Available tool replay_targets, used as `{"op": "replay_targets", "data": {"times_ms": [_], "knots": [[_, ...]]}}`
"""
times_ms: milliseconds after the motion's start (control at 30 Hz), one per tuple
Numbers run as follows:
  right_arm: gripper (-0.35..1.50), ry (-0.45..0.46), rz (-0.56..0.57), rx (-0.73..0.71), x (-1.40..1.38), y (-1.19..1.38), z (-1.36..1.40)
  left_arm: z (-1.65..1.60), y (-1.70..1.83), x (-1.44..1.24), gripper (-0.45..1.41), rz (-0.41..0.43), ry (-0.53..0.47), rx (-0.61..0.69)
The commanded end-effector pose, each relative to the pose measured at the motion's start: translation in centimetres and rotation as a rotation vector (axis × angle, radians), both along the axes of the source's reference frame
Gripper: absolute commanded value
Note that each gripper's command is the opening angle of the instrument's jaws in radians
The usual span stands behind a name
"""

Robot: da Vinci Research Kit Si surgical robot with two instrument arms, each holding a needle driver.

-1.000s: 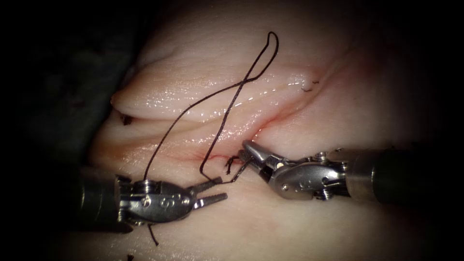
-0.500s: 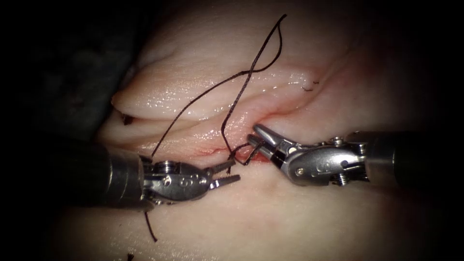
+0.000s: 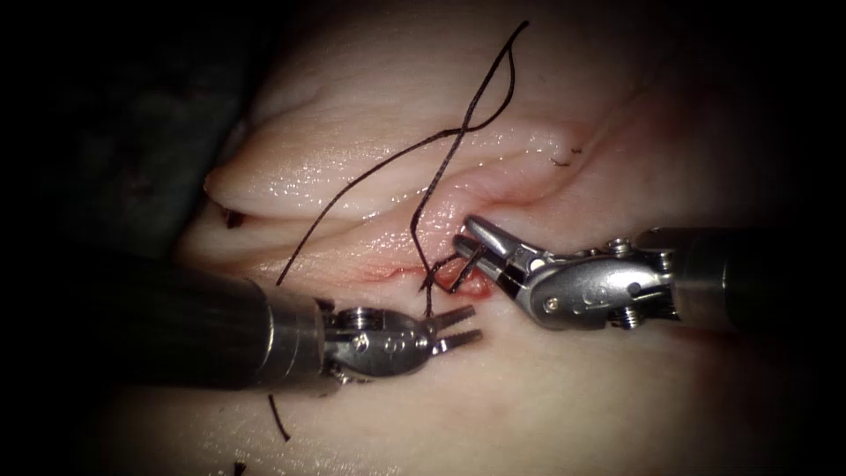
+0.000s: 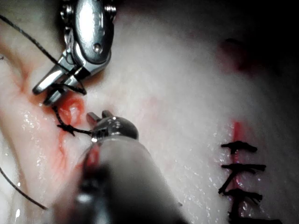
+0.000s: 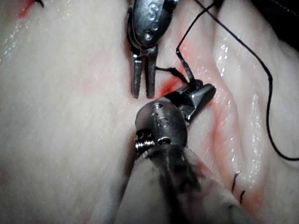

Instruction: Wound Closure

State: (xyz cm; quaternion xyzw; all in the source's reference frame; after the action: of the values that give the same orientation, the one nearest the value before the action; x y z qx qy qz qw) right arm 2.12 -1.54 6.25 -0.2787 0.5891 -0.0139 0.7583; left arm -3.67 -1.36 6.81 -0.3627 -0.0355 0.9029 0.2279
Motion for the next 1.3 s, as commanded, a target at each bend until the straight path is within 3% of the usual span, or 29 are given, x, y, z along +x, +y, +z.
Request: {"op": "replay_targets", "data": {"times_ms": [33, 400, 700, 1167, 1233, 1300], "knots": [[-0.35, 0.003, -0.006, -0.008, 0.09, -0.03, 0.0, 0.06, -0.05, -0.05, 0.17, 0.002, 0.001, 0.001], [-0.35, -0.044, -0.014, -0.135, 0.1, -0.05, -0.29, 0.23, -0.06, 0.1, 0.17, 0.013, 0.0, 0.018], [-0.35, -0.131, -0.03, -0.184, 0.09, -0.06, -0.31, 0.26, -0.06, 0.2, 0.15, 0.014, -0.001, 0.022], [-0.35, -0.14, -0.037, -0.177, 0.11, 0.0, -0.41, 0.28, -0.04, 0.26, 0.15, 0.007, 0.005, 0.025], [-0.35, -0.118, -0.027, -0.123, 0.1, 0.02, -0.39, 0.28, -0.05, 0.26, 0.15, 0.007, 0.005, 0.025], [-0.35, -0.064, 0.007, 0.036, 0.08, 0.11, -0.33, 0.28, -0.05, 0.25, 0.15, 0.008, 0.008, 0.027]]}}
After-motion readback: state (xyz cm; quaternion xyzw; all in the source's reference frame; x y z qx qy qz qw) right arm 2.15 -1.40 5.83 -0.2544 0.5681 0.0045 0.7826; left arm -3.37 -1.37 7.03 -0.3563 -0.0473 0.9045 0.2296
